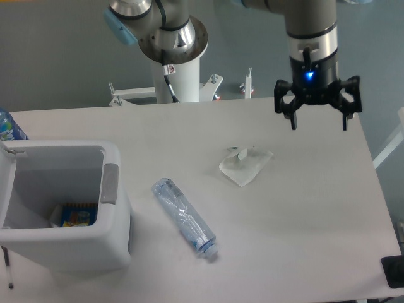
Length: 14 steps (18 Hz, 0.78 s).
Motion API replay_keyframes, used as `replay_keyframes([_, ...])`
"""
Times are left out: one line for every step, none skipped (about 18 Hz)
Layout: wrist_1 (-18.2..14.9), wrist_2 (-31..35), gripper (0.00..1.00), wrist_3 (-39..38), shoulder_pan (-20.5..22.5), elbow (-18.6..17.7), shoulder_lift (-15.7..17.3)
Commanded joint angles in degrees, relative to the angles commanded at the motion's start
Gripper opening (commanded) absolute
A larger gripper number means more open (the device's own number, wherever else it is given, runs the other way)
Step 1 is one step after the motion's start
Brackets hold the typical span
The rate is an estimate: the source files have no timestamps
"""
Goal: Place the trash in the trash can
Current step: 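Move the open gripper over the white tissue and lower toward it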
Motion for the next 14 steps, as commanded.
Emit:
replay_keyframes([0.1, -0.6, 1.0, 0.0, 0.0, -1.1, 0.0])
replay_keyframes([0.1, -0.8, 1.0, 0.0, 0.0, -2.2, 0.0])
replay_keyframes([0.1, -0.8, 1.0, 0.0, -0.1, -3.3, 0.0])
replay_keyframes([0.1, -0.7, 1.0, 0.0, -0.4, -4.3, 0.0])
replay_keyframes([0.1, -0.7, 1.0, 0.0, -0.8, -5.3, -0.2])
replay_keyframes([0.1, -0.7, 1.0, 0.5, -1.0, -6.3, -0.3])
replay_keyframes([0.1, -0.7, 1.0, 0.8, -1.1, -7.6, -0.4])
replay_keyframes([0.1, -0.7, 1.0, 2.5, -1.3, -8.9, -0.4])
replay_keyframes([0.0, -0.8, 1.0, 5.7, -1.3, -9.8, -0.4])
replay_keyframes([-0.3, -0.7, 1.0, 9.2, -1.3, -10.9, -0.5])
replay_keyframes([-0.3, -0.8, 1.0, 12.5, -1.2, -12.3, -0.6])
replay_keyframes([-0.3, -0.8, 1.0, 15.5, -1.1, -13.3, -0.8])
replay_keyframes([-0.4, -0.9, 1.0, 17.9, -1.1, -14.2, -0.8])
replay_keyframes([-0.4, -1.0, 1.0, 19.9, -1.1, -15.0, -0.8])
